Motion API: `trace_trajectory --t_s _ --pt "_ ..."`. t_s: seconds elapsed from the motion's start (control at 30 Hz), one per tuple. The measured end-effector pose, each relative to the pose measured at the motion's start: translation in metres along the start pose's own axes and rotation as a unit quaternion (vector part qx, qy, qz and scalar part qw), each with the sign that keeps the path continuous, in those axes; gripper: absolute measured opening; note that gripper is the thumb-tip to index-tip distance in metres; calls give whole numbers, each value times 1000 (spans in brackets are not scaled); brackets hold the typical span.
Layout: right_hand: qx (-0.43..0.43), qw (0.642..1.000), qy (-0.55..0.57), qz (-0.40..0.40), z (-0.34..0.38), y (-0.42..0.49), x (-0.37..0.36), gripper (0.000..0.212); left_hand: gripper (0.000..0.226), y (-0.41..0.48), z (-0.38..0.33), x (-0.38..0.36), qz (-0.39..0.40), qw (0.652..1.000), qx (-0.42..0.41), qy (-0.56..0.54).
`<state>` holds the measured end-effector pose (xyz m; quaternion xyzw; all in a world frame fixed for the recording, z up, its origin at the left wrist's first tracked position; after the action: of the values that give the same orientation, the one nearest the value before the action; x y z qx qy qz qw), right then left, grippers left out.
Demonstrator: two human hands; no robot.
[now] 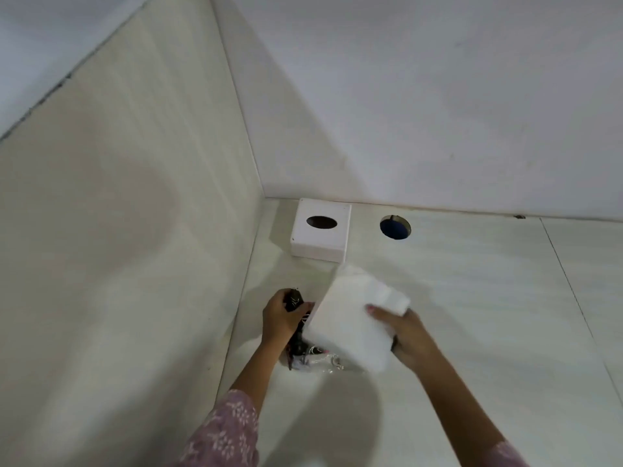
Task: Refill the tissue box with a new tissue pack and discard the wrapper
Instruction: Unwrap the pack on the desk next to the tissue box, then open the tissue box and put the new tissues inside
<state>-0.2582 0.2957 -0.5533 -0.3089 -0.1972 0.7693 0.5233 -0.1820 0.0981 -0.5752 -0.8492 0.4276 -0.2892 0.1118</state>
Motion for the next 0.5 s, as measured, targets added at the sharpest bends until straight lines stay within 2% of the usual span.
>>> trace_trajectory --t_s 0.03,0.1,0.13,0.23,0.3,0.37,0.47,0.5 --pt "-11 996 -83 -22 -14 7 0 35 31 3 -2 1 0 1000 -8 3" --pt "5 965 -252 -79 -30 17 3 33 42 13 -4 4 -5 1000 -15 6" --pt "9 949 -299 -100 -33 18 5 33 48 17 -7 7 -18 1000 -21 -1" --pt "16 932 -348 -98 -24 21 3 43 58 29 -27 14 -83 989 -120 11" --pt "39 913 -390 -109 -12 27 2 64 69 40 -45 9 -110 970 -208 69" --pt "73 899 -406 -149 3 33 6 76 81 56 -60 -3 -99 943 -266 172" --pt "103 906 -375 -164 20 40 9 55 90 80 -73 -35 2 860 -311 405" --pt "109 911 -365 -159 24 41 9 47 89 86 -74 -42 18 835 -315 451"
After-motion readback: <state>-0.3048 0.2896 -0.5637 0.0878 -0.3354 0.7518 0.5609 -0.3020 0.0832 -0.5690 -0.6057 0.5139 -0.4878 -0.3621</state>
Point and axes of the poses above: each hand's wrist, its own y-axis towards the middle knuckle, its own x-axis out of the back of the hand, z = x × y, the point moved 3 cm from there along y, towards the middle knuckle, and after that the axes turned 1 degree about z, right-handed, at the moved point
